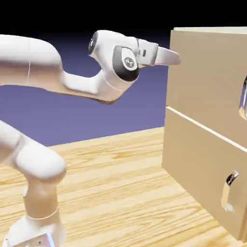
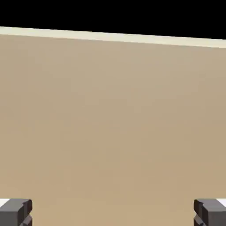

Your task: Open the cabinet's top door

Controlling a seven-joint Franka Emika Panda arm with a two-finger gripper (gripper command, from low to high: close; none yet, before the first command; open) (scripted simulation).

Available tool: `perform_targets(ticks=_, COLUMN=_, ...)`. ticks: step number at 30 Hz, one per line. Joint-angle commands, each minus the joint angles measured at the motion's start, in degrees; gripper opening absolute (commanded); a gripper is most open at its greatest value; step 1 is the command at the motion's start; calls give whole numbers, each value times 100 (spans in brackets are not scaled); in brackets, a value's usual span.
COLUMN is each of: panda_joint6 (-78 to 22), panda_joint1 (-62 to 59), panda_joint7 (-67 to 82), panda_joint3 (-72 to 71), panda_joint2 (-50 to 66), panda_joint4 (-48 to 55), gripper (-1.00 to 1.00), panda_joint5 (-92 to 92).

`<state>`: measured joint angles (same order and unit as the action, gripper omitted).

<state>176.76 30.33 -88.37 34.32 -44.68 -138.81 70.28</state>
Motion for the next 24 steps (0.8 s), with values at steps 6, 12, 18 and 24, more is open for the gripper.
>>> perform_targets(ticks=6, panda_joint6=59, panda_joint1=631, panda_joint7=-977, panda_joint3=730, panda_joint2=-256, panda_joint4=472, gripper=0, panda_joint5=1495)
perform_targets(ticks=12, panda_joint6=117, panda_joint1=1261, panda_joint7=-1953, panda_joint3=1460, panda_joint2=-511, panda_joint4=944, gripper=0, panda_joint5=2990)
perform_targets(ticks=18, panda_joint6=176, panda_joint1=1892, panda_joint7=-2930, panda_joint3=2190, panda_joint2=-767, panda_joint4=1416, gripper=0, panda_joint5=4486)
perform_targets(ticks=24, panda_joint6=234, panda_joint1=2523, panda_joint7=-3907, panda_joint3=2920, panda_joint2=-1023, panda_joint4=1888, gripper=0, panda_joint5=5981)
